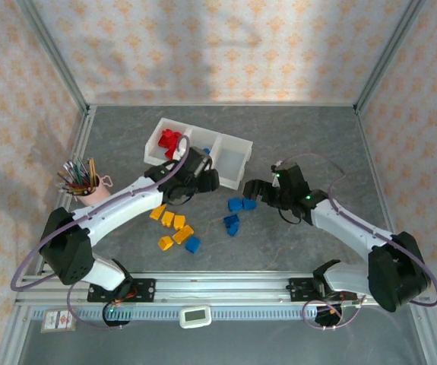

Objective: Sort the legos into containers by color
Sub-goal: Pick up the lego from the middle-left of the table.

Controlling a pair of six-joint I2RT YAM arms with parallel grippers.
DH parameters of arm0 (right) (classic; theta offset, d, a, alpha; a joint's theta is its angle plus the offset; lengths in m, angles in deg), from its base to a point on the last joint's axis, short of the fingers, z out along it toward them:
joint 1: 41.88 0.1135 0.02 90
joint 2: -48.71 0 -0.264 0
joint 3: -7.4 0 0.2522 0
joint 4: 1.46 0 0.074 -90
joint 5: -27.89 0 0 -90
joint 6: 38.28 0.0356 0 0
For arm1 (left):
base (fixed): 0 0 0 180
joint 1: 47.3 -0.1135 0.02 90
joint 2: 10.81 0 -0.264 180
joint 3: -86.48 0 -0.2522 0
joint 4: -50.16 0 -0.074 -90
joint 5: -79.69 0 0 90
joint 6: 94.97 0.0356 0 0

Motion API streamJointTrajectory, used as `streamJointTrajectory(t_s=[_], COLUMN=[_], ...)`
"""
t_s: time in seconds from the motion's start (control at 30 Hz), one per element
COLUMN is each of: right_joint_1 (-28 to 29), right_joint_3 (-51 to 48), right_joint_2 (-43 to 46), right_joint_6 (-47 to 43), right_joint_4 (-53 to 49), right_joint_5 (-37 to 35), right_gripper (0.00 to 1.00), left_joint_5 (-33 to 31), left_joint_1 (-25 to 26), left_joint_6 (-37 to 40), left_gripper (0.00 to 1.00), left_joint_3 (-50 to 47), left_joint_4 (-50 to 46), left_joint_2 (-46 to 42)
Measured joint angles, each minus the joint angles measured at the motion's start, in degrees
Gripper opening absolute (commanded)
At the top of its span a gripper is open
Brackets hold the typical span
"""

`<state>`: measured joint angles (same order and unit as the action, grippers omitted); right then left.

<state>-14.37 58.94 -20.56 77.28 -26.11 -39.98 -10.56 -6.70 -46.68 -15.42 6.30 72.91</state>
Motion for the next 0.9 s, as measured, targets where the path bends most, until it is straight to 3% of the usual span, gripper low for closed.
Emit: streamJointTrajectory(t_s=[0.3, 0.7, 0.9], right_joint_1=[-5.05, -10.47, -10.60], right_joint_3=[-7.19, -11.21, -11.23], right_joint_2=[4.50, 5.42, 6.01], right_joint_6=[1.46, 1.49, 1.46], right_joint_4=[-0.42, 0.20, 0.20], right_joint_5=[2.14, 6.01, 6.23], right_gripper=[1.00, 1.00, 1.00], left_joint_5=[1.20, 4.81, 5.86], left_joint_1=[11.39, 15.17, 16.72], left_joint_6=[-4.79, -4.79, -5.01], left_gripper=[0.80, 0.82, 0.74], left_joint_3=[-1.99, -2.56, -0.17], left_joint_4=[-0.13, 0.26, 1.20], left_joint_2=[3.08, 13.14, 16.87])
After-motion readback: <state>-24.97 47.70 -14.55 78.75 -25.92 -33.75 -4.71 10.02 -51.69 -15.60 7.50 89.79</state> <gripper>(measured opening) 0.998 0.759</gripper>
